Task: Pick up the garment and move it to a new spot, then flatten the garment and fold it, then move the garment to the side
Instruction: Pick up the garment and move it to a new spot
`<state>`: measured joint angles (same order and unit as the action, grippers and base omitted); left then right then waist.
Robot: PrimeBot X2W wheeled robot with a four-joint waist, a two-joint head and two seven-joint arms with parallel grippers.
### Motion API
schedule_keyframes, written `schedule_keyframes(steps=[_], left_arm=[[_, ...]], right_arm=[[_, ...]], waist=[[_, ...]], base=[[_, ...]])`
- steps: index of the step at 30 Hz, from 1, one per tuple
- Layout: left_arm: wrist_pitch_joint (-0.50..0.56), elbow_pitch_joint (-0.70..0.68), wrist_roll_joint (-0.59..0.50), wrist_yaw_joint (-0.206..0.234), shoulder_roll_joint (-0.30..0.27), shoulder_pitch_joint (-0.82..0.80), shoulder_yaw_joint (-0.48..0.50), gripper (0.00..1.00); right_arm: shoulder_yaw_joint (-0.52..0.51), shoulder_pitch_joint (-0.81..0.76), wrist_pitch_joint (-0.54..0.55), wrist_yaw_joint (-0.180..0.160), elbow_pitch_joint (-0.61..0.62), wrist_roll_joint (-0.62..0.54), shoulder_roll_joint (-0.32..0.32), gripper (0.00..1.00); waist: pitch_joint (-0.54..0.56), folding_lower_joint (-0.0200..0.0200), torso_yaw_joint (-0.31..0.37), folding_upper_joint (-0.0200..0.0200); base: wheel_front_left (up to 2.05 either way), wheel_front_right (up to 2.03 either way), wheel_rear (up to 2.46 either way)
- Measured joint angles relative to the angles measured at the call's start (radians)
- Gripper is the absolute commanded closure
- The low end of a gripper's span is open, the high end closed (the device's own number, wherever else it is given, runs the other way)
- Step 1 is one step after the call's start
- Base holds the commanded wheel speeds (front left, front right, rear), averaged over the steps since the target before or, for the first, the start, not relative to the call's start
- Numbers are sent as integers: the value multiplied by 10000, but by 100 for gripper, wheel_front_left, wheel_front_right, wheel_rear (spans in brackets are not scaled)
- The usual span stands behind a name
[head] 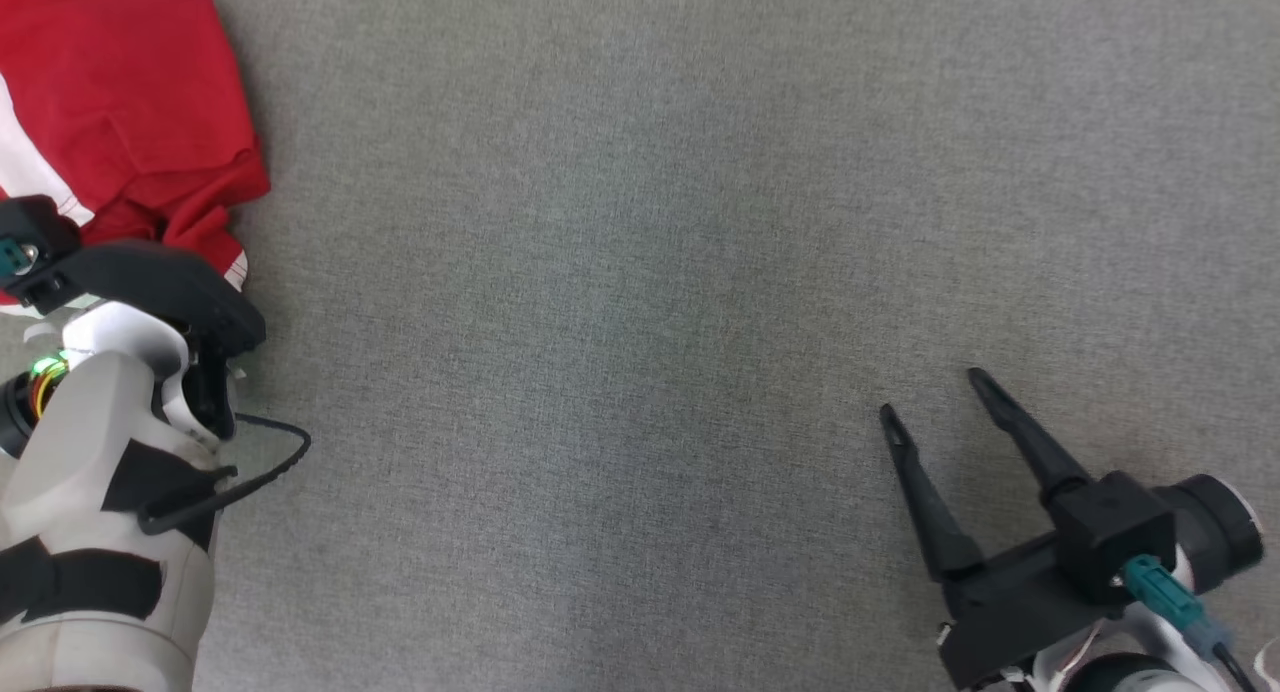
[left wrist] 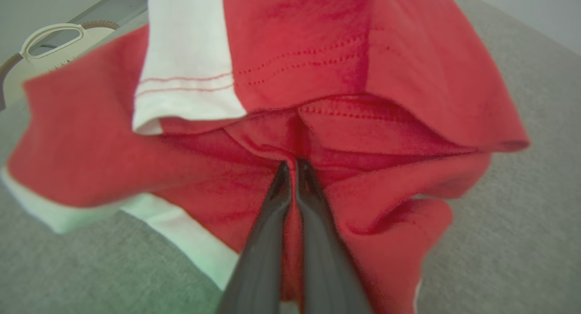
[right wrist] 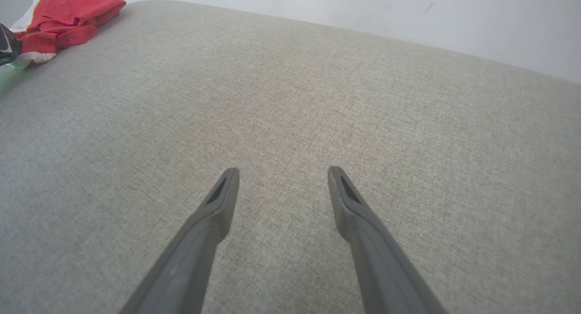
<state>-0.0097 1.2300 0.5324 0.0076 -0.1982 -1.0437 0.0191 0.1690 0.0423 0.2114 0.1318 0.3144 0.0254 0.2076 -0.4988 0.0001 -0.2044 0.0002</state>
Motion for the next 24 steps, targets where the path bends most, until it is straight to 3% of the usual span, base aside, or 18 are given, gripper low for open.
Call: schedule_keyframes(steps=[5,11,17,20,24], left_arm=[[-194,150,44,-253,-105,241,-52,100],[-1463,-119,222,-362,-443,441,196,100],[-2130,-564,-188,-698,-176,724,-349,100],[-2186,-1018,-148,-1114,198,802,-531,100],[-2084,-1927,-58,-1313,658,876,-1003,100]], right_arm=[[384,383,-384,0,-654,207,-240,0],[414,418,-986,0,-1674,470,-585,0],[-61,315,-1628,0,-2531,616,-995,0],[-349,5,-1799,0,-2792,617,-1177,0],[-794,-271,-1942,0,-2924,548,-1331,0]], waist=[[416,0,34,0],[1361,-2,3,0],[2583,-2,-62,-2],[3255,-2,-72,-2],[4123,-3,-51,-2]], base=[[0,0,0],[0,0,0],[0,0,0],[0,0,0],[0,0,0]])
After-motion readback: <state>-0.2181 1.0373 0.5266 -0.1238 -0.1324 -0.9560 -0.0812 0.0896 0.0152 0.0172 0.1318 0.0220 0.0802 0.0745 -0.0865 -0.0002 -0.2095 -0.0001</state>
